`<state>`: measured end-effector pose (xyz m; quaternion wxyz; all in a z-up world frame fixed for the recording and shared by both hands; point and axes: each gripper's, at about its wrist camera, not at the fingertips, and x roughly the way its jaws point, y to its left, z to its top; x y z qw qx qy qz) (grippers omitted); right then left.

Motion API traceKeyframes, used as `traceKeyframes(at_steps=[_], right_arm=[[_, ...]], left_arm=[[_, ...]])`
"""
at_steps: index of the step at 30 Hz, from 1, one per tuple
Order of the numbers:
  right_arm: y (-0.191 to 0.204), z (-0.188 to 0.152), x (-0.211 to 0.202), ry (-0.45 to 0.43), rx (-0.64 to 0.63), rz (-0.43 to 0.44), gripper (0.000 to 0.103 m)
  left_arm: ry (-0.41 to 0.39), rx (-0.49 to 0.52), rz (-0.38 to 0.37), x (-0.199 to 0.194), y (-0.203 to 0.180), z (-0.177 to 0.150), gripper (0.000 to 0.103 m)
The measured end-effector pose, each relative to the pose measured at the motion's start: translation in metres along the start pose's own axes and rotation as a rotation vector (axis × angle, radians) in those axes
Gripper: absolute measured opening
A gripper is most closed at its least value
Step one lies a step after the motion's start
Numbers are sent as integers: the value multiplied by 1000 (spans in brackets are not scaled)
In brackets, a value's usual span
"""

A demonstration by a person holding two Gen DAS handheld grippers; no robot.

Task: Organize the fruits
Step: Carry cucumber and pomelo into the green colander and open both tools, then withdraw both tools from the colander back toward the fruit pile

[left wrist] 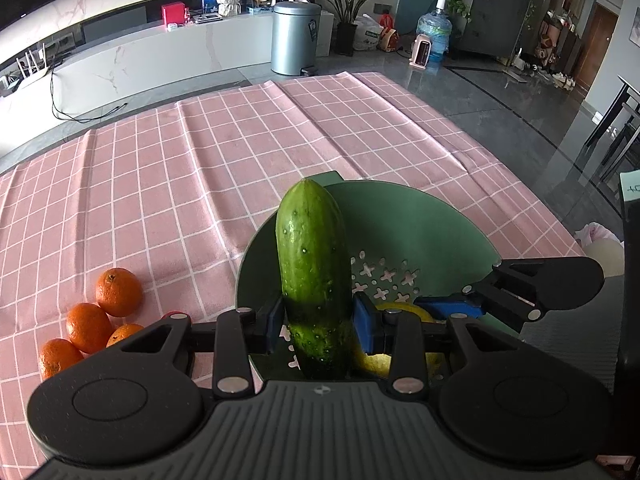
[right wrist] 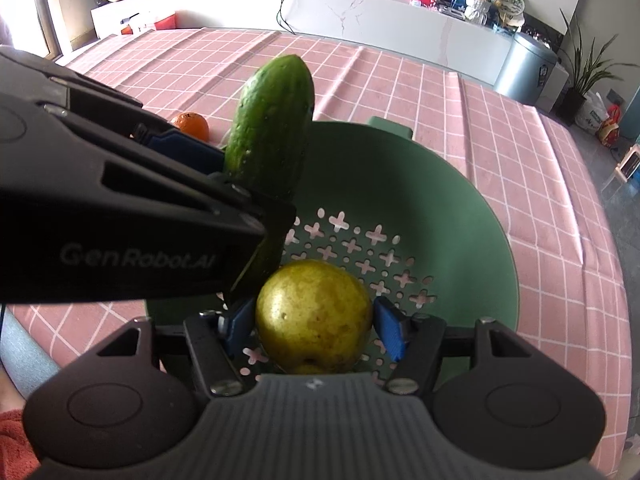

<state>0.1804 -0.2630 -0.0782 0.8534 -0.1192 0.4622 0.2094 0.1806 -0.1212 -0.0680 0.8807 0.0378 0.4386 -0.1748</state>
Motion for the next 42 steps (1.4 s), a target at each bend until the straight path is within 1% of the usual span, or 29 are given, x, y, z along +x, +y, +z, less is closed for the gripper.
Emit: traceKeyframes(at_steps=[3, 4, 6, 9, 13, 16, 20, 25, 28, 33, 37, 42], right_arm=[[-1, 0, 1, 12, 20, 16, 59], [0, 0, 0, 7, 17, 11, 61], [1, 1, -4, -5, 11, -8, 61], [1, 2, -5, -6, 20, 3, 61], [4, -1, -7, 3, 18, -10, 60], [7, -3, -11, -1, 18, -22, 61], [11, -5, -21, -29, 29, -58, 61], [13, -9, -39, -91, 110, -100, 62], [15, -13, -54, -151, 191, -120, 62], [27, -23, -77, -248, 322, -83, 62], [48, -29, -90, -303, 364, -76, 62], [75, -38, -98, -365, 388, -39, 62]], left_arm=[[-5, -12, 2, 3, 2, 1, 42], [-7, -15, 2, 4, 3, 1, 42], [-10, -15, 5, 6, 3, 1, 42], [-7, 4, 12, 7, 2, 1, 42], [-2, 9, 10, 6, 1, -1, 42], [0, 14, 18, 2, 1, -4, 42], [-27, 16, 4, -13, 3, -9, 43], [-66, 40, 10, -40, 2, -14, 45], [-94, 58, 19, -60, 3, -16, 45], [-137, 69, 40, -91, 11, -24, 45], [-154, 85, 80, -107, 18, -36, 45], [-177, 90, 128, -121, 36, -56, 45]])
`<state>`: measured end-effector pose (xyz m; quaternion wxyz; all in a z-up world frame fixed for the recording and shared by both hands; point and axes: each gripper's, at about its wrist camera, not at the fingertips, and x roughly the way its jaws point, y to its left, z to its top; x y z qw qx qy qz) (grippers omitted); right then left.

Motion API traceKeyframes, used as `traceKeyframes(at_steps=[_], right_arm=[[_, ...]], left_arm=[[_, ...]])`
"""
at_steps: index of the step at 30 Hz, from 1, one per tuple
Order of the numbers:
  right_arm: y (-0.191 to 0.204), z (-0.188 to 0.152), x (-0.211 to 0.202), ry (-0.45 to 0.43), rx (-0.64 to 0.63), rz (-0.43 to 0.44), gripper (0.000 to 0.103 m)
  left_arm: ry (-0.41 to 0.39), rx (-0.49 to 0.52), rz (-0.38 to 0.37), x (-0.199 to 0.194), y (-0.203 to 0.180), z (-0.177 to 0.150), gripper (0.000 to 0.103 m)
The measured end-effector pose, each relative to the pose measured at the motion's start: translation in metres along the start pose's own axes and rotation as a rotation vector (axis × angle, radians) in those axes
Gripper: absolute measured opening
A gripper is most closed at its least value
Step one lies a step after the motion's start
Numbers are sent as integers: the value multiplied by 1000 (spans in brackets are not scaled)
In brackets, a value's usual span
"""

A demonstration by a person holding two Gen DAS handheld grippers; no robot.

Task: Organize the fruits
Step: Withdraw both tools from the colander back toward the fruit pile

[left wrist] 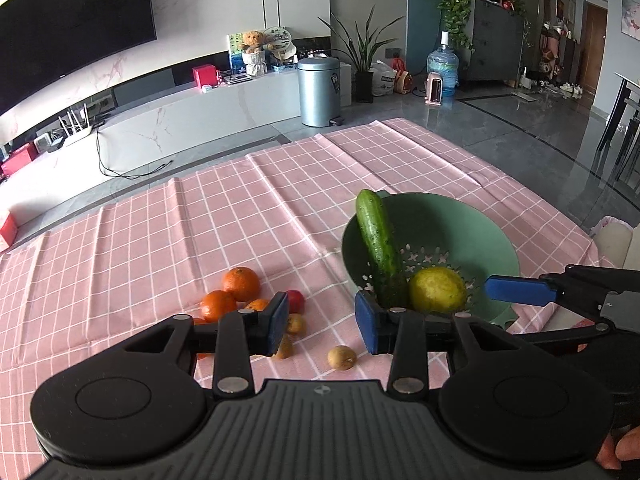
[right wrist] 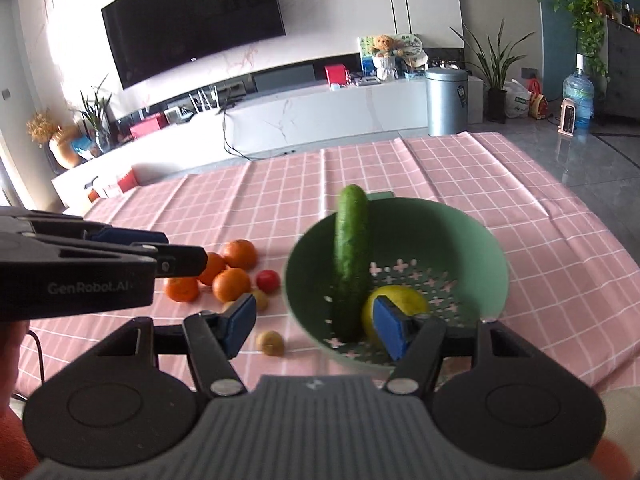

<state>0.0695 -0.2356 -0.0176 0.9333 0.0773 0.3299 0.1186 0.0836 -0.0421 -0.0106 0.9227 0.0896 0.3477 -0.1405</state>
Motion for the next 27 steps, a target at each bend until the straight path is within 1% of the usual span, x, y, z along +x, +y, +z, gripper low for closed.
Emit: traceKeyframes(at_steps=[3, 5, 8, 13, 17, 23, 27], right_arm=[[16, -10, -4, -22, -11, 7, 62], [24, -16, -6, -33, -16, 16, 62], [34, -25, -7, -37, -23, 29, 62], [45, -39, 1, -10, -40, 33, 62], [54, -43, 14, 19, -71, 28, 61], [62, -42, 39, 54, -82, 1, 44], [67, -40, 58, 75, -68, -53, 39]], left_arm=[[-39, 7, 34, -8, 10, -12, 45], [-39, -8, 44, -11, 18, -19, 49], [-24, -39, 28, -11, 33, -28, 51], [24, -38, 6, -9, 48, -42, 50], [60, -109, -38, 1, 61, -55, 50], [61, -176, -52, 17, 76, -64, 50], [49, -184, -12, 28, 83, -65, 50]])
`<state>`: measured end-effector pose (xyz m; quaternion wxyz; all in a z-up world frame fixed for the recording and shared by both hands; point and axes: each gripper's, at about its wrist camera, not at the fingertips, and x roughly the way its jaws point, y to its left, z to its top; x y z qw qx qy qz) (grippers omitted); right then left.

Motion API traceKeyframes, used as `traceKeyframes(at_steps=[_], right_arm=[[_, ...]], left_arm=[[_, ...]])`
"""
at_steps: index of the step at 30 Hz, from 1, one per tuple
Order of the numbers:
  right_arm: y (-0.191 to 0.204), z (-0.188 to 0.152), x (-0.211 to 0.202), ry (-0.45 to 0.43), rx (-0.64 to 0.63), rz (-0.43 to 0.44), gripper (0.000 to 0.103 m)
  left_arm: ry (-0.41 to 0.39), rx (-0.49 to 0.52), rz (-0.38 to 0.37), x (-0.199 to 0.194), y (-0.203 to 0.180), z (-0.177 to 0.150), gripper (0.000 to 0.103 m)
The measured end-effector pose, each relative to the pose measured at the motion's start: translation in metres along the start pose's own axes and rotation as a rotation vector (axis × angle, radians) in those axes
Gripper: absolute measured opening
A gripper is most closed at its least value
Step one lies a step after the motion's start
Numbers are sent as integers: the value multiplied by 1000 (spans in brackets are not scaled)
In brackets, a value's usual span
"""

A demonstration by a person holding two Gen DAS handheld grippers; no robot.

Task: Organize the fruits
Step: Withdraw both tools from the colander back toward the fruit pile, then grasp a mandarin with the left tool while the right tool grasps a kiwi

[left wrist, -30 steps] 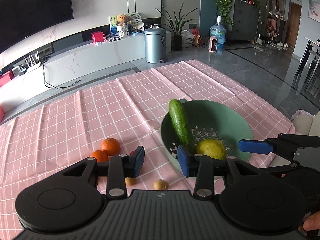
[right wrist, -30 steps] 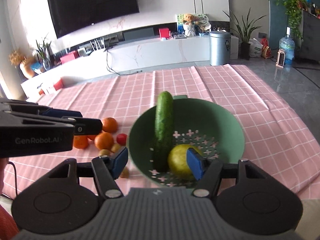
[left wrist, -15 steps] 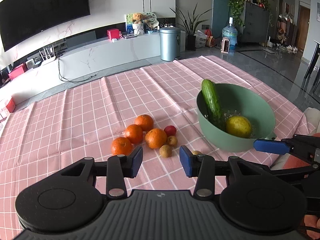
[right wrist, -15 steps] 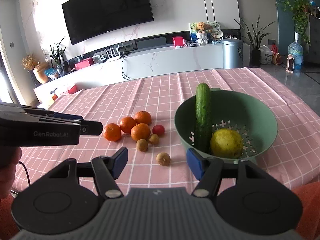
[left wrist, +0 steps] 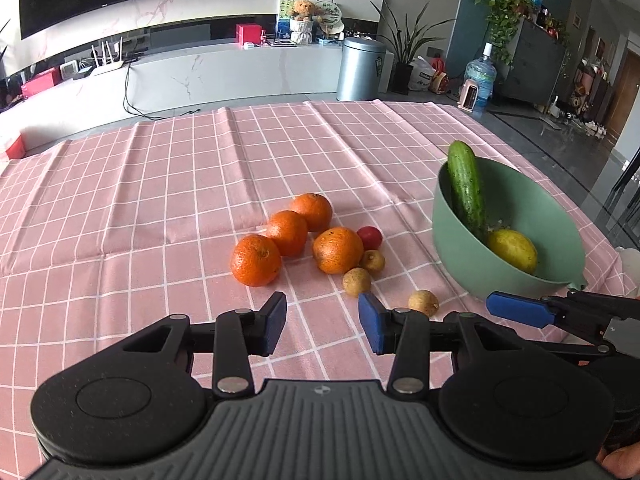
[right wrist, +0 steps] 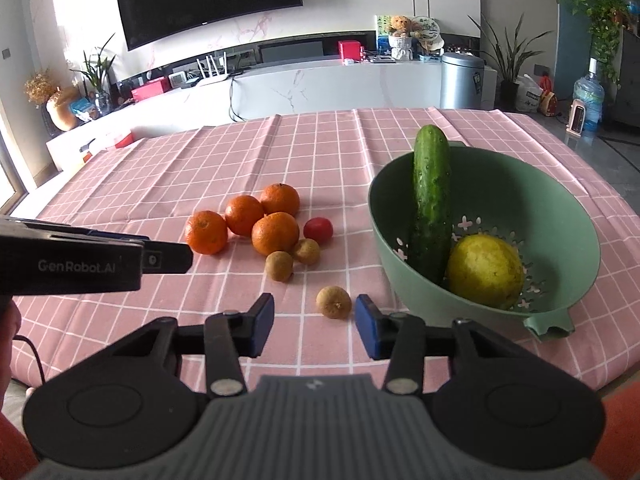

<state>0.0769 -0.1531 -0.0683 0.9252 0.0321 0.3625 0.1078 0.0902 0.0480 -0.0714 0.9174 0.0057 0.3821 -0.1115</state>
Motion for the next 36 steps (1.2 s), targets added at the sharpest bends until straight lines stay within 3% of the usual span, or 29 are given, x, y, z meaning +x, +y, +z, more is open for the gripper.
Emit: traceKeyframes(at_steps=[12, 18, 26, 30, 36], right_arm=[[4, 0, 46, 49, 44, -88, 31], [1, 0, 56, 64, 82, -92, 31], [-1, 0, 63, 65, 93, -88, 30], [-4, 0, 65, 78, 105, -86, 24], [-2, 0, 65, 76, 95, -90, 24]], left_arm=[[-34, -47, 116, 36, 23, 9, 50], [-14, 20, 177, 58, 21, 9, 55], [2, 6, 162, 74, 24, 15, 57], [15, 4, 156, 77, 26, 14, 57], [16, 10, 146, 78, 26, 14, 52]])
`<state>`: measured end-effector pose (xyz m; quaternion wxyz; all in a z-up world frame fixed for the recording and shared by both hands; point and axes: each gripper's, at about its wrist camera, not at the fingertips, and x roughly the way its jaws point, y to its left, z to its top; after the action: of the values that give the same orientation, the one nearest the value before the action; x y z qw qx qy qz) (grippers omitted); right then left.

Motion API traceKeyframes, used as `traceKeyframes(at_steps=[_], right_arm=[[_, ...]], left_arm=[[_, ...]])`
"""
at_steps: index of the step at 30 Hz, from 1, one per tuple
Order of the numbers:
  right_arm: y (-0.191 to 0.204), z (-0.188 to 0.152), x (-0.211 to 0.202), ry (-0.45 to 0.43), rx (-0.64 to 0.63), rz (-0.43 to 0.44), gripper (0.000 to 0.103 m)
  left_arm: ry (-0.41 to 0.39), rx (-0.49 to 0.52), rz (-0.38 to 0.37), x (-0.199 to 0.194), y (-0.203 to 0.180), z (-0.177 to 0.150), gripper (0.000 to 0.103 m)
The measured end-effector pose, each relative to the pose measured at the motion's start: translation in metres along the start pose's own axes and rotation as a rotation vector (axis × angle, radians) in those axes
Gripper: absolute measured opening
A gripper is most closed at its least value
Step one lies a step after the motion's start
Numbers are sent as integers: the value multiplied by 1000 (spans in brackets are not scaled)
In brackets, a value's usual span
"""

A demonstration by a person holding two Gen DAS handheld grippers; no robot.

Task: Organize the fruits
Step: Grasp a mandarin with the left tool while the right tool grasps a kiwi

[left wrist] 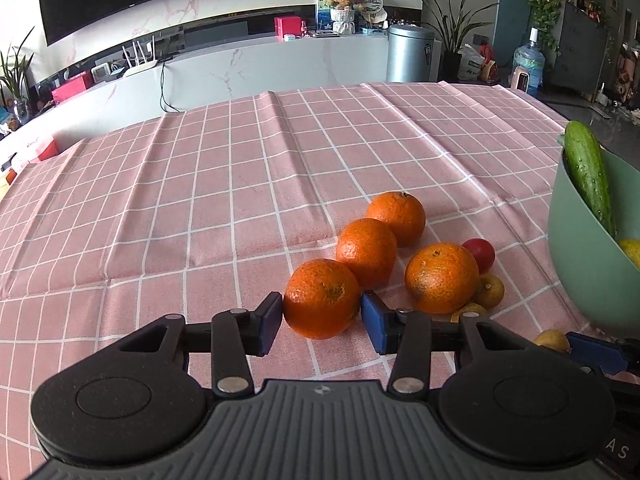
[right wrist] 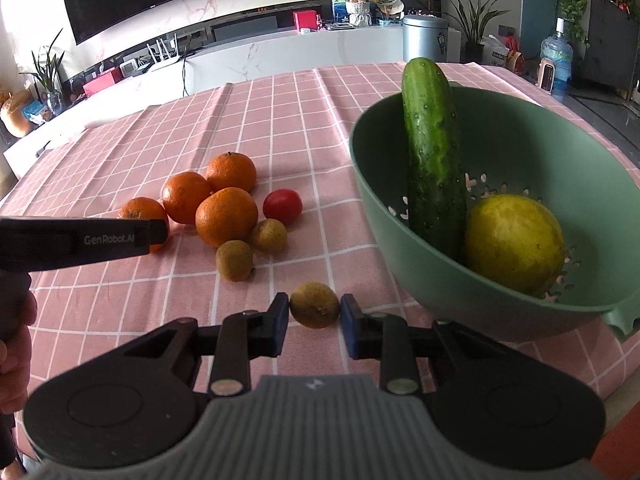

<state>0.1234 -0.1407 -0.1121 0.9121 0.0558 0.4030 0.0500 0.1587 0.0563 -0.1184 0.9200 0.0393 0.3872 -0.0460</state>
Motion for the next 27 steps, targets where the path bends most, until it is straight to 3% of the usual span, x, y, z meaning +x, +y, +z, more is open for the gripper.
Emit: traceKeyframes(at_steps=[9, 19, 27], right_arm=[[2, -2, -7, -20, -23, 32, 23], [-1, 0, -45, -60, -63, 129, 23], [-25, 8, -84, -110, -77, 155, 23]], left_arm=[[3, -43, -24, -6, 3, -1, 45], [-62, -123, -52, -53, 5, -4, 45], [-140, -111, -176, -96, -30, 9, 45]])
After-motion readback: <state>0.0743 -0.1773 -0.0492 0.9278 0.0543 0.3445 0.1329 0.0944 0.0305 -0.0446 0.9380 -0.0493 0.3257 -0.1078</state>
